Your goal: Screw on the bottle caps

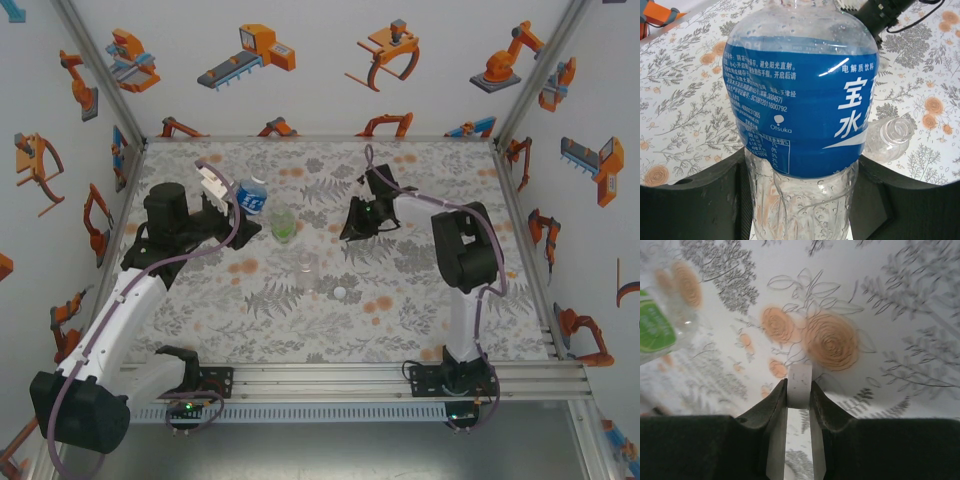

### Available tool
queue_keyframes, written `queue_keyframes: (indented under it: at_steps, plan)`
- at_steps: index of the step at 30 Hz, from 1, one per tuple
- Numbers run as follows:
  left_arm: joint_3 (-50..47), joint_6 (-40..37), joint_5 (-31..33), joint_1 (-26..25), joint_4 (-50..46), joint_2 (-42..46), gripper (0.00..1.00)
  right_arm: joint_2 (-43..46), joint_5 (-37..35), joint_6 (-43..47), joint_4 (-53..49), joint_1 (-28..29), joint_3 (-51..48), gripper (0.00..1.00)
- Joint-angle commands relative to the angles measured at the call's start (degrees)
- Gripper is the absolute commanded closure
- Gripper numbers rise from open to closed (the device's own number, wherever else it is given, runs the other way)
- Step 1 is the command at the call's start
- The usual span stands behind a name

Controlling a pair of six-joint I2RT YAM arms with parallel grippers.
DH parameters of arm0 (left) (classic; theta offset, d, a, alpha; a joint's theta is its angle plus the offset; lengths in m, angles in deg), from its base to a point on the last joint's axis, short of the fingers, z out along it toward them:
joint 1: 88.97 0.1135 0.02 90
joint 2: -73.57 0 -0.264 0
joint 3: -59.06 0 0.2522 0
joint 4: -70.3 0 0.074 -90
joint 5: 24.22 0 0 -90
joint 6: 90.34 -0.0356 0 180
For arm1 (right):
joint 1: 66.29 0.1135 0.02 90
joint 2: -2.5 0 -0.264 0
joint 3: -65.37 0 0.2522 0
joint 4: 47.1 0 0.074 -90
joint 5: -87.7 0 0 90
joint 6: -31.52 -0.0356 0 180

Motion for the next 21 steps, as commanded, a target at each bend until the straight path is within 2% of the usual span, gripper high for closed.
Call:
queue_keyframes:
  at_steps: [1,4,7,12,16,21]
  plan:
    - [1.11,-0.91,-0.57,-0.34,-0.03,0.47,0.95,1.46,10.63,-12.39,15.39,-1.78,-7.81,0.76]
    - [1.11,-0.78,-0.57,-0.34,0.12,0.46,0.95,2.58,10.56,-15.2,17.49,-3.57,-13.56,0.72]
    - [1.18,-0.64,-0.75,-0.4,0.29,0.47,0.94,4.88,3.31,-9.95,6.16,-4.33,-14.3,0.66]
    - [1.19,-0.63,-0.83,-0.42,0.24,0.63,0.94,7.82,-7.6,-2.5,-9.82,-4.29,-10.61,0.61]
    - [1.28,-0.55,-1.01,-0.42,0.2,0.53,0.94,9.71,-13.09,0.97,-14.31,-2.71,-6.64,0.59]
    - [1.37,-0.57,-1.01,-0.42,-0.07,0.64,0.94,9.25,-23.13,4.09,-17.89,2.06,0.01,0.55]
